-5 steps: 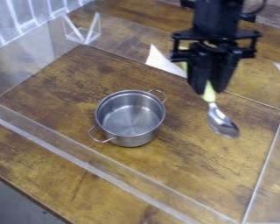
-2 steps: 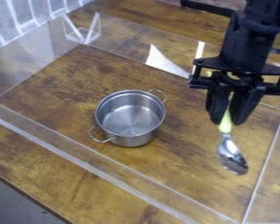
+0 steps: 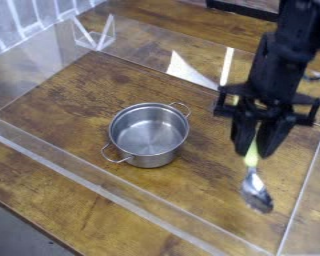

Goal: Move the green spoon to the right

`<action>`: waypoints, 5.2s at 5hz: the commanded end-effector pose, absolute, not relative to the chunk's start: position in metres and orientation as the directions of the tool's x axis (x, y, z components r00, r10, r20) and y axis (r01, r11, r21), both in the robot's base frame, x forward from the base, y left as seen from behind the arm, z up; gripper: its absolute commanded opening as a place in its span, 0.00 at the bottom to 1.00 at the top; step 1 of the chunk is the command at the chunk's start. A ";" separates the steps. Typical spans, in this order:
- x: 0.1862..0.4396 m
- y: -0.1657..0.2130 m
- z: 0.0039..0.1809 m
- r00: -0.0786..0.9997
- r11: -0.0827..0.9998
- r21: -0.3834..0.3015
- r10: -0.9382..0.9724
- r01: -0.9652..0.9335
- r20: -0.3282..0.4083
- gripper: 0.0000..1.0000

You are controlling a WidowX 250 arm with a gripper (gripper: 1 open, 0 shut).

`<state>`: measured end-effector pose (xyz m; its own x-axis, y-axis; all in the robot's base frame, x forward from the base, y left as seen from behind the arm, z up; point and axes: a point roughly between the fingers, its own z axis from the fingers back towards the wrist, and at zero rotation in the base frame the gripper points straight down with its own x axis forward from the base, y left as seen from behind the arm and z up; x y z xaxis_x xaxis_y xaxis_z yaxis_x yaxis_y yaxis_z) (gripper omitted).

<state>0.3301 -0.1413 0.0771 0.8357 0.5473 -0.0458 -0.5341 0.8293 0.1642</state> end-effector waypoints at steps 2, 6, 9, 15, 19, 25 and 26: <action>0.361 -0.123 0.067 0.911 0.902 0.146 0.413 -0.407 -0.011 0.00; 0.389 -0.101 0.063 0.954 0.947 0.132 0.298 -0.291 -0.028 0.00; 0.390 -0.083 0.093 0.946 0.942 0.096 0.323 -0.321 -0.007 1.00; 0.371 0.007 0.136 0.920 0.924 0.049 0.370 -0.379 0.126 1.00; 0.347 0.044 0.128 0.909 0.922 0.074 0.358 -0.381 0.212 1.00; 0.378 0.090 0.120 0.956 0.984 0.098 0.115 -0.146 0.270 1.00; 0.372 0.097 0.126 0.957 0.986 0.102 0.102 -0.134 0.271 1.00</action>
